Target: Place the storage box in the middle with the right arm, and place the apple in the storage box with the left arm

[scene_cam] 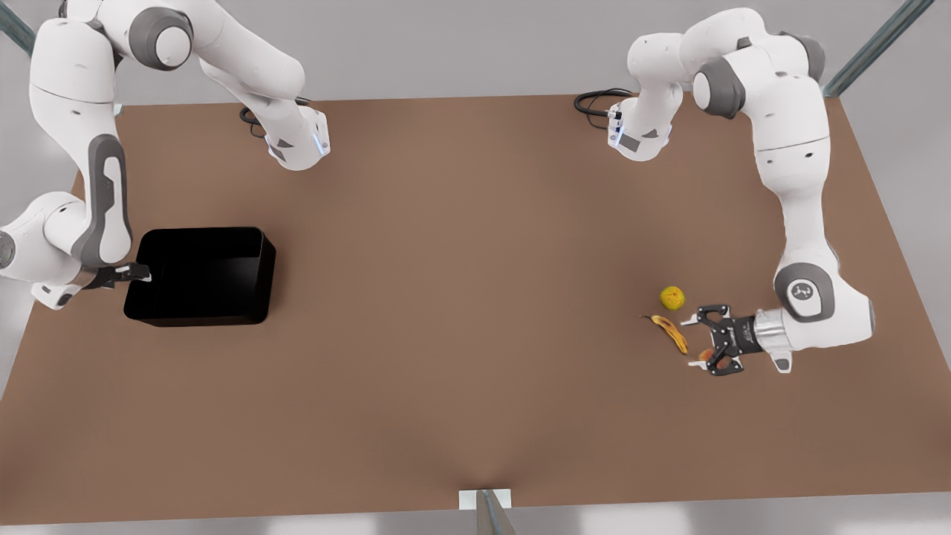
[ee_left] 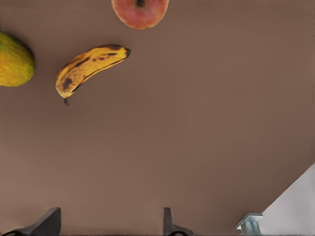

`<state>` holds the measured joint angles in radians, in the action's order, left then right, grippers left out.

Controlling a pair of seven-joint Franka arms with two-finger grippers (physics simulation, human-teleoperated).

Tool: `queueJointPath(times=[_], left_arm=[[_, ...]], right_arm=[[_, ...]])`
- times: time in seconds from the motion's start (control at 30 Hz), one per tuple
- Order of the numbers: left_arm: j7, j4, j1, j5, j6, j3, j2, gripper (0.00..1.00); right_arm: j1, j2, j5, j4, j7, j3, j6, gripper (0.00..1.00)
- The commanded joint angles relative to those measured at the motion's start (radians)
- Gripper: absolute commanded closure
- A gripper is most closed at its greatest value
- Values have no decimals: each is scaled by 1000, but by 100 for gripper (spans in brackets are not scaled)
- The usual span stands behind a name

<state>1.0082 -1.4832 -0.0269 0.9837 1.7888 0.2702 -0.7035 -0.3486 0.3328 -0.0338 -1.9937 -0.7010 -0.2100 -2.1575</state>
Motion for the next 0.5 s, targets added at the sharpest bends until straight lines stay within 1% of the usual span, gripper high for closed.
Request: queueJointPath(times=[0.0,0.03,0.07,0.17,0.23,0.27,0.3,0.43,0.47], left_arm=[[-11,17,10,145,-2,-2,-19,0],[-22,40,41,171,-22,0,-51,0],[-23,40,84,173,-48,-2,-68,0],[-43,34,128,216,-71,0,-94,0],[-63,31,177,311,-103,-2,-132,0],[-111,31,190,392,-152,0,-172,0],[-126,29,191,426,-155,0,-186,0],[-138,34,203,477,-141,1,-220,0],[-138,34,203,477,-141,1,-222,0]], right_arm=[[-1,2,0,0,0,0,-1,0],[0,3,0,1,0,-15,-4,0],[48,-6,0,-48,-3,-74,-114,0],[22,-1,2,-66,-20,-74,-137,0],[14,6,2,-79,-20,-74,-140,0],[14,17,2,-80,-20,-74,-140,0],[14,22,2,-80,-20,-72,-142,0],[16,64,29,-77,-20,-57,-148,0],[14,78,28,-80,-20,-55,-174,0]])
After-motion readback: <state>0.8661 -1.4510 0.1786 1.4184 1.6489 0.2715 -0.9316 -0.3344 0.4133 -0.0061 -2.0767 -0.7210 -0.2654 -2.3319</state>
